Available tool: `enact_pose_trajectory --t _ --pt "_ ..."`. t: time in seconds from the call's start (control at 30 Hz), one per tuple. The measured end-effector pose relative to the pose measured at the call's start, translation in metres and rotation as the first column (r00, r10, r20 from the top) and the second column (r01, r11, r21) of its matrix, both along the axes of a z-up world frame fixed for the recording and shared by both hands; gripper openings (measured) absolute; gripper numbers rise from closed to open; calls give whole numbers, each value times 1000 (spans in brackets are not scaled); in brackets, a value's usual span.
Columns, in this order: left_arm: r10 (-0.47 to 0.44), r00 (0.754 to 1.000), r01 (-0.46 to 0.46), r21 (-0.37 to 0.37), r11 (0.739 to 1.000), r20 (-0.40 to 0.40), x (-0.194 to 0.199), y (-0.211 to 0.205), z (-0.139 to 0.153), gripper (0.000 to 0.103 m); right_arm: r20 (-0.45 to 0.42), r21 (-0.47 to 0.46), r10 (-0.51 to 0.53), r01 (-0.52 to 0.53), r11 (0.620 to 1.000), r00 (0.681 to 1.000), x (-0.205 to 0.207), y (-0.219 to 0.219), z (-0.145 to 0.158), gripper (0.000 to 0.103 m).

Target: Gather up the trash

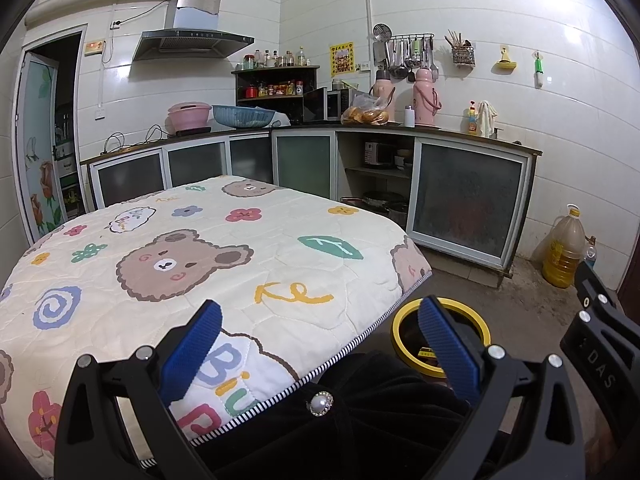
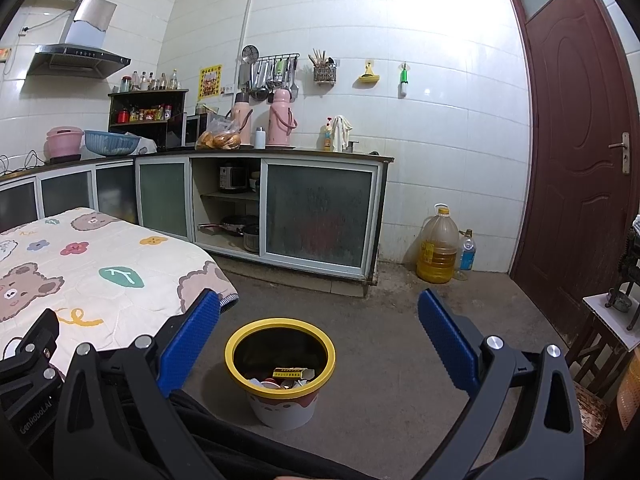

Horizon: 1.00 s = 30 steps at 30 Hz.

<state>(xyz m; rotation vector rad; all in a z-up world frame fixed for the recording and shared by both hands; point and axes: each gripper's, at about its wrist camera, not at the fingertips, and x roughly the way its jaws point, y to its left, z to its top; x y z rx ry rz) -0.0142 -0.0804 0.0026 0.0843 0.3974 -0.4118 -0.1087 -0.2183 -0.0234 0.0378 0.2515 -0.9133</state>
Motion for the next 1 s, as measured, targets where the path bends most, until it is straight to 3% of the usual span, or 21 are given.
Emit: enact_pose_trajectory --t 1.0 --pt "-21 1000 21 18 1000 -10 6 1 1 95 -5 7 1 -1 1000 1000 -4 -3 1 95"
